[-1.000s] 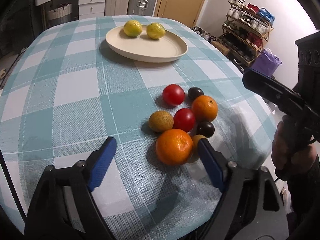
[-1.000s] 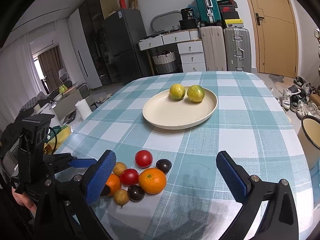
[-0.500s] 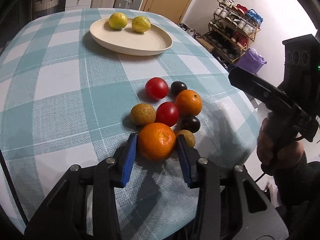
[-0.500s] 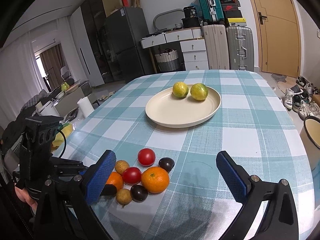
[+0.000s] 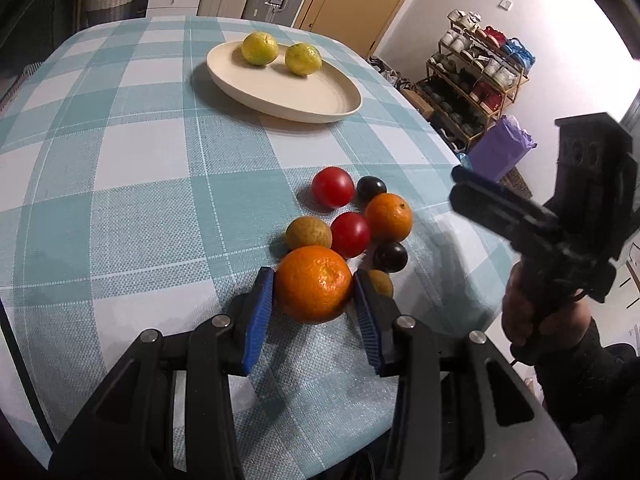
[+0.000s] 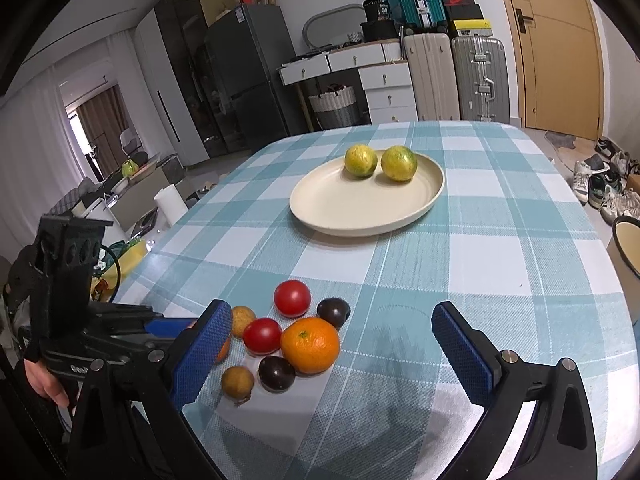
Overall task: Organize fruits
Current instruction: 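Grasp the large orange with the left tool while the right tool grasps a small orange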
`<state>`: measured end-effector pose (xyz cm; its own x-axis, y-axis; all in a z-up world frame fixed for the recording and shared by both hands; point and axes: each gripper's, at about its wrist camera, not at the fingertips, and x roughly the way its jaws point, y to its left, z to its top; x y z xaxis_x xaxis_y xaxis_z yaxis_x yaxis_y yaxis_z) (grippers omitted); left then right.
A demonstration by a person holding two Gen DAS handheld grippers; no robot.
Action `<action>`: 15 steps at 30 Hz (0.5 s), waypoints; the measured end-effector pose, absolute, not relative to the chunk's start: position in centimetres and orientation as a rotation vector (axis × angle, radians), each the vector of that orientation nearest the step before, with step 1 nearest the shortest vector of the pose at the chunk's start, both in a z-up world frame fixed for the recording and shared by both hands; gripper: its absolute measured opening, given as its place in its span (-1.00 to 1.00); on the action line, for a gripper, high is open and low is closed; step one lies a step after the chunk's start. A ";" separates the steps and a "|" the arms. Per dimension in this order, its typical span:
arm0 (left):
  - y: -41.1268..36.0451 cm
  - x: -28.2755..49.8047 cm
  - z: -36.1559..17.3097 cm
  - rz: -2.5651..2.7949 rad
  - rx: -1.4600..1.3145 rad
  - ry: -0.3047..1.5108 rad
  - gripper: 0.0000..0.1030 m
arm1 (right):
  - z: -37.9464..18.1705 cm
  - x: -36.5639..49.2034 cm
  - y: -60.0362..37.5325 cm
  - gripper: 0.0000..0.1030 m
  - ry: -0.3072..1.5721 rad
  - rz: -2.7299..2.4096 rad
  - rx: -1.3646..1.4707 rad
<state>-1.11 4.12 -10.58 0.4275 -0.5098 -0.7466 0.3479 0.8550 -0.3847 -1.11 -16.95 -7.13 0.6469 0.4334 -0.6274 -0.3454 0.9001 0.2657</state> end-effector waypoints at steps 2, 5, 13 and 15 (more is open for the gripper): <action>4.2 -1.3 -10.3 -0.542 -0.176 0.988 -0.28 | -7.5 -1.0 -16.7 0.96 0.763 0.451 0.124; 4.4 -1.4 -10.0 -0.542 -0.180 0.981 -0.28 | -8.1 -0.9 -16.3 0.93 0.788 0.458 0.123; 5.1 -1.3 -10.3 -0.536 -0.217 0.994 -0.28 | -9.7 -0.4 -16.1 0.63 0.851 0.459 0.148; 5.3 -1.2 -10.5 -0.535 -0.231 1.001 -0.28 | -10.1 -0.2 -16.1 0.54 0.866 0.461 0.154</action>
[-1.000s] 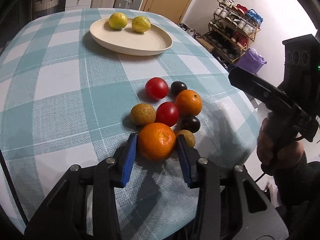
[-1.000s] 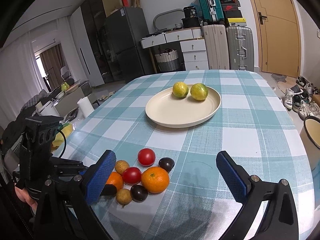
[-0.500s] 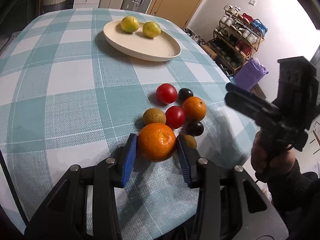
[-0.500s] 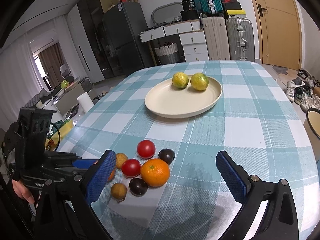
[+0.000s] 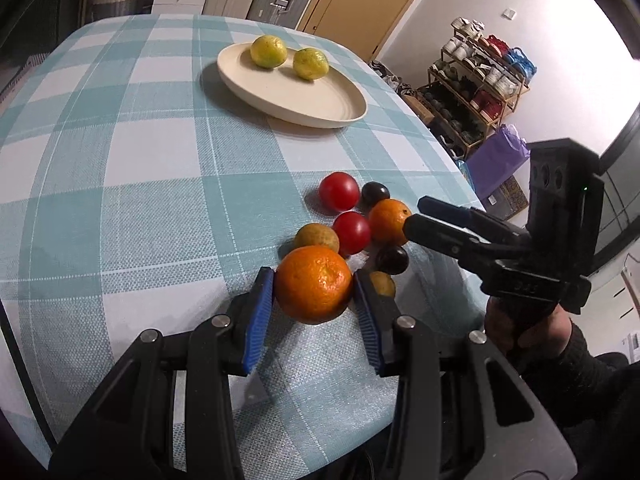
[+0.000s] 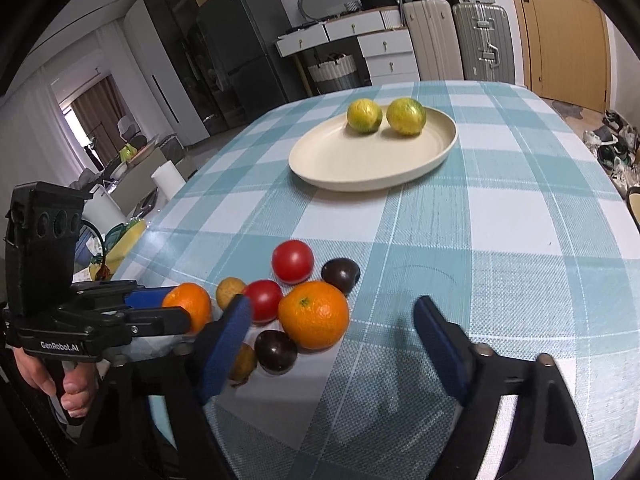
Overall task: Organize fruits
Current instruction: 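Grasp the large orange with the left tool while the right tool grasps a small orange, then carry both oranges toward the cream plate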
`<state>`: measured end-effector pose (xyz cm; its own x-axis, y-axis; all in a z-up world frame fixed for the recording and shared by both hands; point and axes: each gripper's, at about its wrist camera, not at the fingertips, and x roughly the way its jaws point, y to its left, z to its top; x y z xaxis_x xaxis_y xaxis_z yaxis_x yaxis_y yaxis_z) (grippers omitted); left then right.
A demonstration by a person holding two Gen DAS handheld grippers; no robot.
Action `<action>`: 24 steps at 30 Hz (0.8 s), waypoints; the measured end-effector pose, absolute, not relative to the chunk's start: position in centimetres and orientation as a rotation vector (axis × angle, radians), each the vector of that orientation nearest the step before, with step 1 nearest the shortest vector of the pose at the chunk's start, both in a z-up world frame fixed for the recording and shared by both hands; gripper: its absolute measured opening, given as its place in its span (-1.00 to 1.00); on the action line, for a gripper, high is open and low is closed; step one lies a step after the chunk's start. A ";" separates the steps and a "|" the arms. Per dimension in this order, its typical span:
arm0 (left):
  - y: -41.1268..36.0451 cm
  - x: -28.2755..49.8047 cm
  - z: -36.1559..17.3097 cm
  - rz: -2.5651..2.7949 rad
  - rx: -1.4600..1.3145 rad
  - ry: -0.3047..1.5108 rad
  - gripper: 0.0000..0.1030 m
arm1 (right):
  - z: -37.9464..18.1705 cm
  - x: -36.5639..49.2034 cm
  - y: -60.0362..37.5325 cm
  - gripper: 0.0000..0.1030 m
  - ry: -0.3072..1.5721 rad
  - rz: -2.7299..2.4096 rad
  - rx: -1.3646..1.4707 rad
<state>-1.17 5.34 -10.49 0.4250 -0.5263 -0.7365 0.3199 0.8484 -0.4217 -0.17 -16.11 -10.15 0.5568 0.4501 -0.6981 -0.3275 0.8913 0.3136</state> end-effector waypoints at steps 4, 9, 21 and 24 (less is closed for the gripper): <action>5.6 -1.2 -10.5 -0.529 -0.239 1.006 -0.28 | -10.7 0.1 -16.2 0.46 0.882 0.473 0.175; 5.8 -1.1 -10.5 -0.526 -0.248 1.009 -0.28 | -11.0 0.2 -15.8 0.26 0.887 0.502 0.185; 5.5 -1.0 -10.5 -0.529 -0.246 1.027 -0.28 | -11.5 0.2 -15.8 -0.21 0.899 0.549 0.235; 6.0 -0.8 -10.3 -0.504 -0.268 1.013 -0.28 | -11.2 0.0 -16.1 -0.22 0.882 0.542 0.240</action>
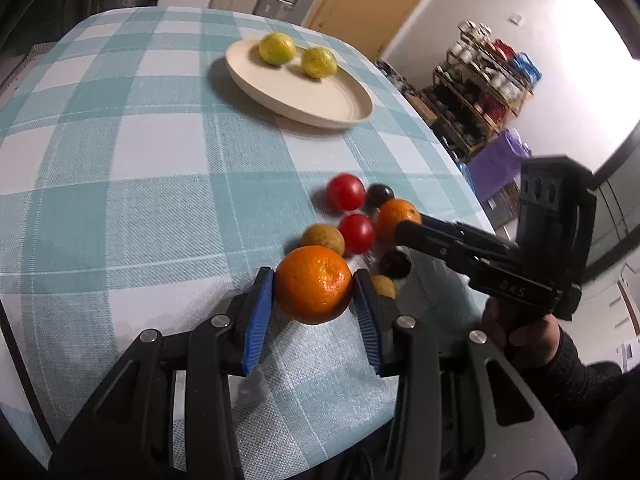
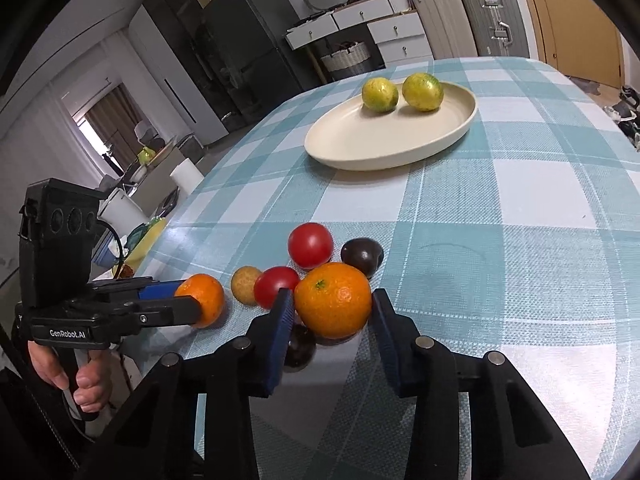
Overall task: Organize fruits
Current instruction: 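Carry both oranges toward the cream plate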
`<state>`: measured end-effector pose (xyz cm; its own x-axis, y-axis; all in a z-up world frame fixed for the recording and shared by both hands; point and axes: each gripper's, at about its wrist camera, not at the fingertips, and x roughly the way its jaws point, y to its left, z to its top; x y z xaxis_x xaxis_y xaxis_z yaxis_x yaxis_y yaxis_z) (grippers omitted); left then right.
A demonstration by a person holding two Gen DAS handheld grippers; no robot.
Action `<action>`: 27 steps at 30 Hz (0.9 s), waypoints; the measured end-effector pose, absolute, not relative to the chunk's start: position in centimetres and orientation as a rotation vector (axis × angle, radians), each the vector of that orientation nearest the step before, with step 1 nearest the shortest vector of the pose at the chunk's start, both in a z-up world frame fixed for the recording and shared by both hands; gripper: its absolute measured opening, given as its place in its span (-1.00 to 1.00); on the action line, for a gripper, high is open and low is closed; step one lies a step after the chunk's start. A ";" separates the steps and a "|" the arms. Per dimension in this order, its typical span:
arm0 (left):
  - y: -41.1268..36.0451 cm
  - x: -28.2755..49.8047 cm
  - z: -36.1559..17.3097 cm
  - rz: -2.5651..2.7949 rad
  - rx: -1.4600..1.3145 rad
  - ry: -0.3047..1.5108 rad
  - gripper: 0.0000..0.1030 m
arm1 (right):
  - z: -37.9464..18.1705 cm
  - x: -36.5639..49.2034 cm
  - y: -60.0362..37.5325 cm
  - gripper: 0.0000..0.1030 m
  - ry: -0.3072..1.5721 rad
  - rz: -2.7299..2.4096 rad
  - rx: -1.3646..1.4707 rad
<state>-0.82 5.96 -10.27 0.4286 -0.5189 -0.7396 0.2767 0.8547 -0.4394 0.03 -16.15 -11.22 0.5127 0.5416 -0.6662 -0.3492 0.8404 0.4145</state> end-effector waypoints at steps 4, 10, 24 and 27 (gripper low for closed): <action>7.2 -0.2 -10.0 -0.464 -0.348 1.005 -0.28 | -10.4 -0.1 -16.8 -0.22 0.849 0.553 0.259; 8.0 0.7 -8.7 -0.447 -0.356 0.968 -0.28 | -8.9 0.1 -17.4 -0.22 0.796 0.570 0.271; 7.7 7.5 -6.1 -0.392 -0.358 0.912 -0.28 | -6.5 4.8 -18.7 -0.22 0.737 0.604 0.306; 7.1 9.6 -5.6 -0.399 -0.343 0.902 -0.28 | -6.1 6.3 -18.8 -0.22 0.731 0.604 0.303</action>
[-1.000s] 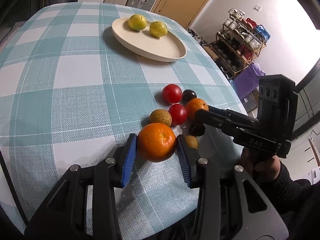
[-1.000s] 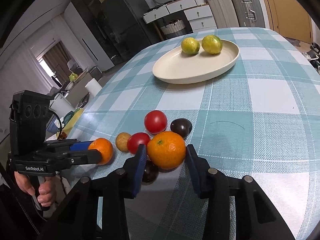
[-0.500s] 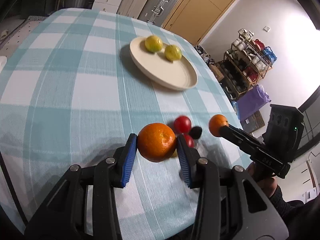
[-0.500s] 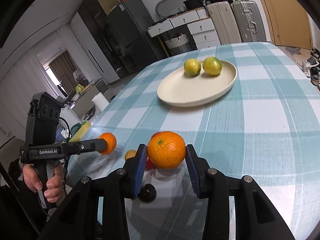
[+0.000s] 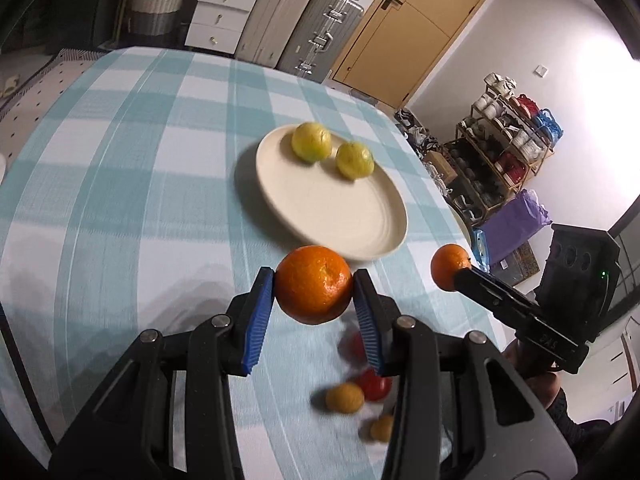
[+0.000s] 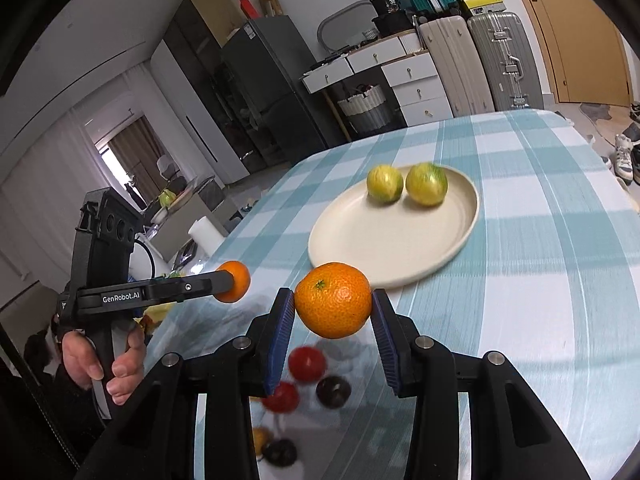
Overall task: Organize fruits
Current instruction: 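Carry both oranges toward the cream plate, then lower both oranges onto the plate beside the citrus and open both tools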
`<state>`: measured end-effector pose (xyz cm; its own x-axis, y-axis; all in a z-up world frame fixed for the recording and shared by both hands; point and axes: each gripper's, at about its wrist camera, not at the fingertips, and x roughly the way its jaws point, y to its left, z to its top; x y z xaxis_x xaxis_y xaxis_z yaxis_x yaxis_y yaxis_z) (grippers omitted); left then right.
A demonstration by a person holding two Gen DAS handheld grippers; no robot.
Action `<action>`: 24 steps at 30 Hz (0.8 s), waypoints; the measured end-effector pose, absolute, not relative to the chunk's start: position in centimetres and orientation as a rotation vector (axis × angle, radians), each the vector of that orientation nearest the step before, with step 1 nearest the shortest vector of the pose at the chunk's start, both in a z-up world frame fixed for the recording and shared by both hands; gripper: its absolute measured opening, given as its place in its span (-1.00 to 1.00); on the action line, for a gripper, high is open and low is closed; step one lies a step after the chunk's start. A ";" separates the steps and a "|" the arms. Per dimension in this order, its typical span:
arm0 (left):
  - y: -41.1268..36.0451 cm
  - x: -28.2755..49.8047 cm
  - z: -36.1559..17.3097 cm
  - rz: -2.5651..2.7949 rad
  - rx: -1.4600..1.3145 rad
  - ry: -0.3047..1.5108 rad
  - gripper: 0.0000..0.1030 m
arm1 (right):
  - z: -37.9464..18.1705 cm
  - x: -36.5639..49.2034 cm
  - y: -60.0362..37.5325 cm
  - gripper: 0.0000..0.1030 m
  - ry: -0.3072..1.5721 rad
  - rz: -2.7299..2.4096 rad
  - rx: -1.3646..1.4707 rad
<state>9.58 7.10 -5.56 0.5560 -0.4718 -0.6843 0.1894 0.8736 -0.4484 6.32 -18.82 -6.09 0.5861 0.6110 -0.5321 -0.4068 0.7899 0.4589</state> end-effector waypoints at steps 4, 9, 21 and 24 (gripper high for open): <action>6.3 12.4 -5.2 -0.395 -0.316 0.896 -0.28 | -6.2 8.8 -18.7 -0.22 0.758 0.644 0.334; 5.7 16.3 -5.1 -0.393 -0.317 0.903 -0.28 | -5.9 11.9 -17.6 -0.22 0.766 0.651 0.298; 3.4 24.0 -6.1 -0.395 -0.291 0.913 -0.28 | -7.0 19.3 -16.2 -0.22 0.807 0.635 0.364; 3.4 25.5 -6.9 -0.392 -0.304 0.933 -0.28 | -7.1 19.9 -15.5 -0.22 0.799 0.601 0.315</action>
